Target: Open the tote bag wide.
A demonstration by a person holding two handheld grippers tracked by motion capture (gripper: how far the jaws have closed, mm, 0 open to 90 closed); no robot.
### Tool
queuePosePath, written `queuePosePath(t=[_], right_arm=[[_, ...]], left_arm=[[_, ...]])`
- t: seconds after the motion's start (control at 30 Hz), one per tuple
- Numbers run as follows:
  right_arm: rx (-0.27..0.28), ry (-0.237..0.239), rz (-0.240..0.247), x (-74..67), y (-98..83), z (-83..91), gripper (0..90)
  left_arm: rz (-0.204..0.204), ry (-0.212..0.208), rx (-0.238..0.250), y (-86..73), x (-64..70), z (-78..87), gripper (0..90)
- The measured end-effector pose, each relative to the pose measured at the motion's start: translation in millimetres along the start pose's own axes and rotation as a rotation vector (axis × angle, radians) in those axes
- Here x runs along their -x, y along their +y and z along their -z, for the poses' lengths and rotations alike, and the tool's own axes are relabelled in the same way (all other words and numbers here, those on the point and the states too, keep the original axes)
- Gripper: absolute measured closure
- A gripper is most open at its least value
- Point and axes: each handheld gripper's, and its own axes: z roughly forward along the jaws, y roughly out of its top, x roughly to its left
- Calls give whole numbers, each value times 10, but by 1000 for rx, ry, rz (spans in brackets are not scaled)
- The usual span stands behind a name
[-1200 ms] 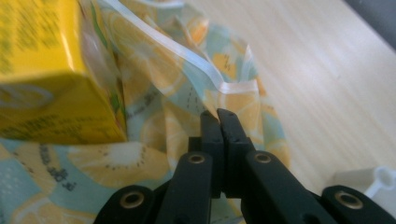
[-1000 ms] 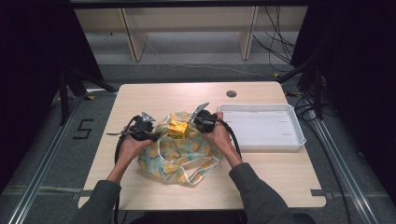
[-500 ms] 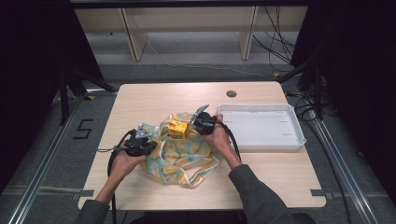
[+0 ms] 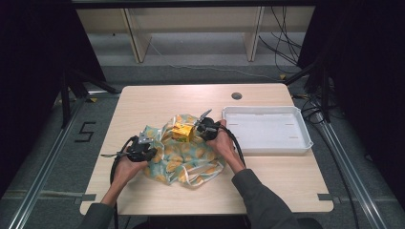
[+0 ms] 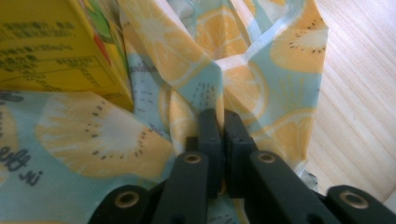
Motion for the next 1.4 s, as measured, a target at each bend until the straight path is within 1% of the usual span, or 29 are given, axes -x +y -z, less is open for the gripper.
queuePosePath(t=[0.07,0.1,0.13,0.2,0.27,0.3,0.33,0.37,0.4,0.43,0.47,0.5,0.57,0.6,0.63,0.67,0.7,0.73,0.77,0.8,0.83,0.97,1.03,1.07,1.1,1.17,1.23,1.27,1.4], right_arm=[[10,6,-15,11,-1,5,844],[30,22,-61,35,-6,44,794],[60,12,-60,59,-10,72,760],[96,5,-105,64,-9,151,704],[111,5,-90,83,-13,198,679],[131,6,-119,70,-8,234,664],[158,15,-120,66,-10,324,627],[157,2,-107,74,-12,372,625],[157,2,-107,74,-12,372,625],[187,21,-125,48,2,460,601],[184,29,-124,46,11,519,592],[201,22,-123,37,22,561,584],[245,31,-133,17,45,657,568],[276,52,-102,28,59,698,562],[308,53,-87,11,76,720,553],[309,57,-87,-17,89,761,551],[318,79,-46,-14,103,783,546],[327,93,-48,-56,117,819,540],[344,97,-19,-71,133,825,529],[341,107,-15,-101,146,832,512],[330,115,-12,-130,153,839,501],[323,147,9,-182,181,834,455],[329,153,8,-219,201,803,419],[329,153,8,-219,201,803,419],[333,162,21,-225,216,777,403],[324,166,15,-238,223,766,385],[322,173,30,-237,237,742,370],[329,174,28,-245,243,726,367],[318,193,33,-256,269,652,349]], left_arm=[[13,-4,11,-1,-3,20,823],[2,-6,21,7,-16,89,810],[10,-2,35,12,-13,128,789],[33,1,77,29,-5,210,757],[39,-2,94,36,-3,257,749],[13,-5,86,44,-18,322,749],[34,-13,115,45,5,355,740],[37,-14,141,46,43,436,737],[37,-14,141,46,43,436,732],[12,-17,148,35,76,533,729],[12,-17,148,35,76,533,724],[14,-22,156,27,102,574,718],[34,-28,204,-15,185,681,709],[13,-22,200,-31,197,731,702],[13,-22,200,-31,197,731,694],[17,-27,208,-78,249,795,682],[11,-35,207,-117,282,830,671],[9,-37,203,-153,315,850,660],[2,-45,189,-193,345,864,649],[-12,-51,174,-231,378,890,635],[11,-61,190,-276,423,895,625],[18,-83,180,-398,500,959,595],[40,-98,174,-508,562,994,536],[40,-98,174,-508,562,994,513],[26,-92,160,-581,587,1023,500],[53,-79,157,-658,637,1026,452],[49,-78,139,-729,663,1053,420],[59,-82,143,-765,680,1051,410],[36,-79,113,-862,747,1057,397]])
